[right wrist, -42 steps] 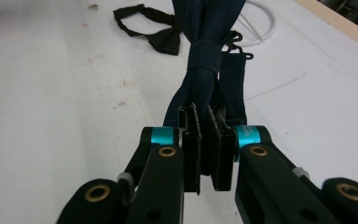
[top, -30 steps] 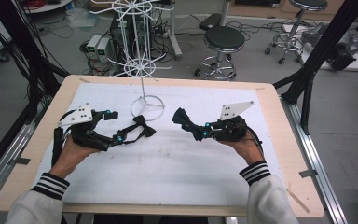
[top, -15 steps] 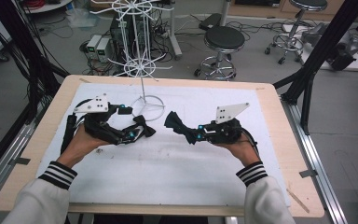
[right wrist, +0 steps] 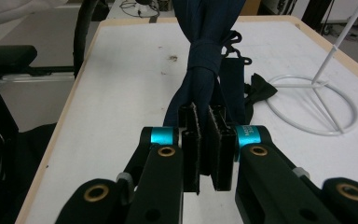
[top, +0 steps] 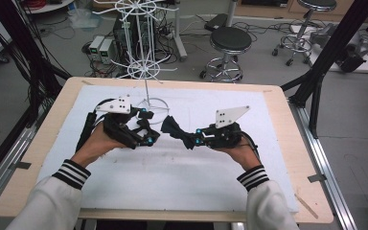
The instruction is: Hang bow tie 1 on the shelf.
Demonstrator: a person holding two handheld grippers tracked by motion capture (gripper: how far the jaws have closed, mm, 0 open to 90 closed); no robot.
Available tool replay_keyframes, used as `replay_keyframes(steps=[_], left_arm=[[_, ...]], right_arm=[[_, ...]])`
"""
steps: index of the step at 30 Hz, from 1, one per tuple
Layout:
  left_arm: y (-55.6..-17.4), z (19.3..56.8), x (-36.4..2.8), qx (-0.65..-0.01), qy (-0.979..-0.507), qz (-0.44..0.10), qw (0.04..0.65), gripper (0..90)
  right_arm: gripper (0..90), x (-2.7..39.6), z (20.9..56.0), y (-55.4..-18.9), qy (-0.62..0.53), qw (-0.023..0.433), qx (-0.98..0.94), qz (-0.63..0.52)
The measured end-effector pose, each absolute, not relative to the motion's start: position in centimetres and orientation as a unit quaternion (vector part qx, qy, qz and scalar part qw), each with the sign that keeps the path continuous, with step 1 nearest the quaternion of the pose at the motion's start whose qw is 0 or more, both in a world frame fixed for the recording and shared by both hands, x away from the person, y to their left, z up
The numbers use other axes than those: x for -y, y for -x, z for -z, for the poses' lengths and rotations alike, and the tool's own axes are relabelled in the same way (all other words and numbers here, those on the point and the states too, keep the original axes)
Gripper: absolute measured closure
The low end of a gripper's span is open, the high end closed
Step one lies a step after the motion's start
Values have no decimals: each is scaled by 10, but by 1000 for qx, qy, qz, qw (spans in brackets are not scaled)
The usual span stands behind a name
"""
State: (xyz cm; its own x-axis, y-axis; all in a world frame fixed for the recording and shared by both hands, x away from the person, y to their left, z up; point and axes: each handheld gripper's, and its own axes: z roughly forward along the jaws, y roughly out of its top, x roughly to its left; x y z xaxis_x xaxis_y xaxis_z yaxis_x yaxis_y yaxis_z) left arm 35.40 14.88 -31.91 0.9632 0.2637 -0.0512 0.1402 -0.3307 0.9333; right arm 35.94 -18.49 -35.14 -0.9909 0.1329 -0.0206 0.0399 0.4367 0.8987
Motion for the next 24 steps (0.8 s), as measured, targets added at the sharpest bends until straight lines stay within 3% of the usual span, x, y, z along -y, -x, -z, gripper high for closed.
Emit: replay_keyframes(steps=[14, 22, 24], left_arm=[[-359, 322, -137, -116, -817, -16, 564, 222], [-362, 324, -130, -123, -821, -5, 557, 308], [-362, 324, -130, -124, -823, -1, 555, 371]], right_arm=[[855, 174, 352, -358, -36, 47, -850, -524], [855, 168, 350, -356, -22, 50, -853, -519], [854, 167, 350, -355, -21, 50, -853, -520]])
